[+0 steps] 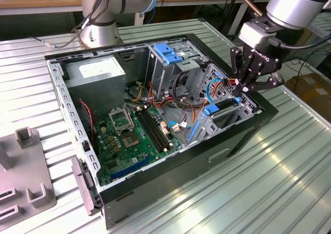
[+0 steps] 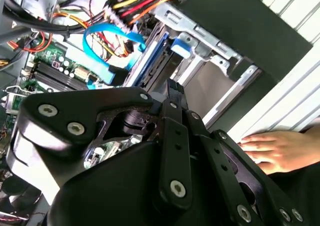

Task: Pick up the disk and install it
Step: 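Insert the first disk wire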

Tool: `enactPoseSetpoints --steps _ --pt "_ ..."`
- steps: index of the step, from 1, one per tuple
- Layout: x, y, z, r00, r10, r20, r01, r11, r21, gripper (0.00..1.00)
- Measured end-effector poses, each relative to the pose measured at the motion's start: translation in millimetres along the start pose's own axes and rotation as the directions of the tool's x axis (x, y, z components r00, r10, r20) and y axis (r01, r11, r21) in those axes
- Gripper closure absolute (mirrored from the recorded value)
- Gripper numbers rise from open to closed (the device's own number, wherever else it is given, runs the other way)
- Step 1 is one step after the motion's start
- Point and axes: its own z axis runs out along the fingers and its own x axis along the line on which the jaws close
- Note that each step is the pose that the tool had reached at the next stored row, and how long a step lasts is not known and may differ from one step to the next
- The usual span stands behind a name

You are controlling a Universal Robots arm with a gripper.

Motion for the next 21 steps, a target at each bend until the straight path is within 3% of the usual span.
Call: enactPoseSetpoints --steps 3,5,7,9,12,15,17,21 --pt "-0.4 -5.2 -2.5 1.0000 0.000 -0.0042 0.000 1.0000 0.0003 0.90" --pt "-3.2 -11.0 -3.1 0.9999 0.000 -0.0146 0.000 1.0000 0.0009 0.90" --pt "-6.4 -13.3 -3.2 0.9998 -0.001 -0.0186 0.001 1.0000 0.0010 0.90" --pt "-8.6 -14.2 -3.2 0.9998 -0.006 -0.0192 0.006 1.0000 0.0009 0.90" --pt "-10.1 -14.6 -3.2 0.9985 -0.051 -0.0199 0.051 0.9987 0.0019 0.90" --pt "-10.3 -14.6 -3.2 0.9929 -0.117 -0.0206 0.117 0.9931 0.0033 0.90" --pt "-10.3 -14.6 -3.2 0.9862 -0.164 -0.0211 0.164 0.9864 0.0043 0.90" --pt "-10.3 -14.6 -3.2 0.9777 -0.209 -0.0214 0.209 0.9779 0.0054 0.90"
